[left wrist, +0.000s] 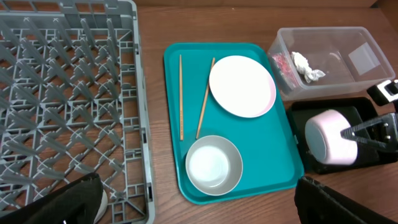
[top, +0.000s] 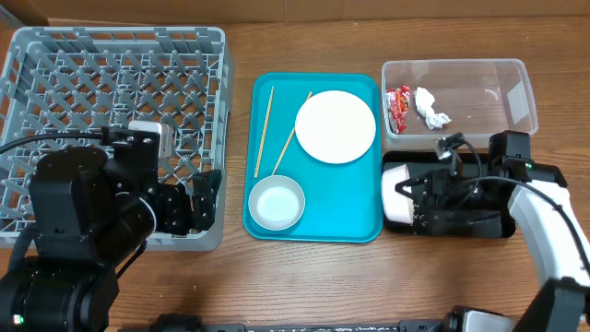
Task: Sort waste into correct bins and load items into the dishwasher
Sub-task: 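Move the bowl over the black tray and tip the rice out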
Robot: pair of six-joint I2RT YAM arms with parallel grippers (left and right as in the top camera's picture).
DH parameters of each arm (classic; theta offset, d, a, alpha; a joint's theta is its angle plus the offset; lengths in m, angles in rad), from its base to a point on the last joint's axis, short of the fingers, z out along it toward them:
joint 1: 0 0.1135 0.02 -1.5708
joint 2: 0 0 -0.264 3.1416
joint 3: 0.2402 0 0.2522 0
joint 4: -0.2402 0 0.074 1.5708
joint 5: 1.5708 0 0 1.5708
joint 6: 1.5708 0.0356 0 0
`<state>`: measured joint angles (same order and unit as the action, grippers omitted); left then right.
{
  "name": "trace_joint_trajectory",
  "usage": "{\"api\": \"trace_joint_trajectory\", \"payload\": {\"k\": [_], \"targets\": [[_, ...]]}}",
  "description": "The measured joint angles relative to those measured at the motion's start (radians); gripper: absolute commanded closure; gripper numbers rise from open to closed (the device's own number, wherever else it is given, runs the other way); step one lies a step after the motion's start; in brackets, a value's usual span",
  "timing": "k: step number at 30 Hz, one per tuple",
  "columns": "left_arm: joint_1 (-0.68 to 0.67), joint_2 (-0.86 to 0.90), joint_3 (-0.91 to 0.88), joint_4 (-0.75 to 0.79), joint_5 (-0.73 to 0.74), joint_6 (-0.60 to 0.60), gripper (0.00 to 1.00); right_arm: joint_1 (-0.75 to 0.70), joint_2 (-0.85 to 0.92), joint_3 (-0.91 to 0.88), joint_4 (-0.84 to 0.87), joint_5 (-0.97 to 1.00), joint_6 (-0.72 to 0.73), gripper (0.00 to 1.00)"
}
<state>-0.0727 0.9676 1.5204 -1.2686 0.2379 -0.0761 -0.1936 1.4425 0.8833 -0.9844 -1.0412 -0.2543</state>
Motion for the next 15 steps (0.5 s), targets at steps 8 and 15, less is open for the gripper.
{"api": "trace_joint_trajectory", "payload": {"k": [8, 15], "targets": [[0.000, 0.010, 0.000, 0.000, 0.000, 0.000, 0.00, -0.120, 0.086, -0.001, 0.053, -0.126, -0.037, 0.96], [0.000, 0.013, 0.000, 0.000, 0.000, 0.000, 0.00, -0.229, 0.087, -0.001, 0.055, -0.260, 0.019, 0.96]]}}
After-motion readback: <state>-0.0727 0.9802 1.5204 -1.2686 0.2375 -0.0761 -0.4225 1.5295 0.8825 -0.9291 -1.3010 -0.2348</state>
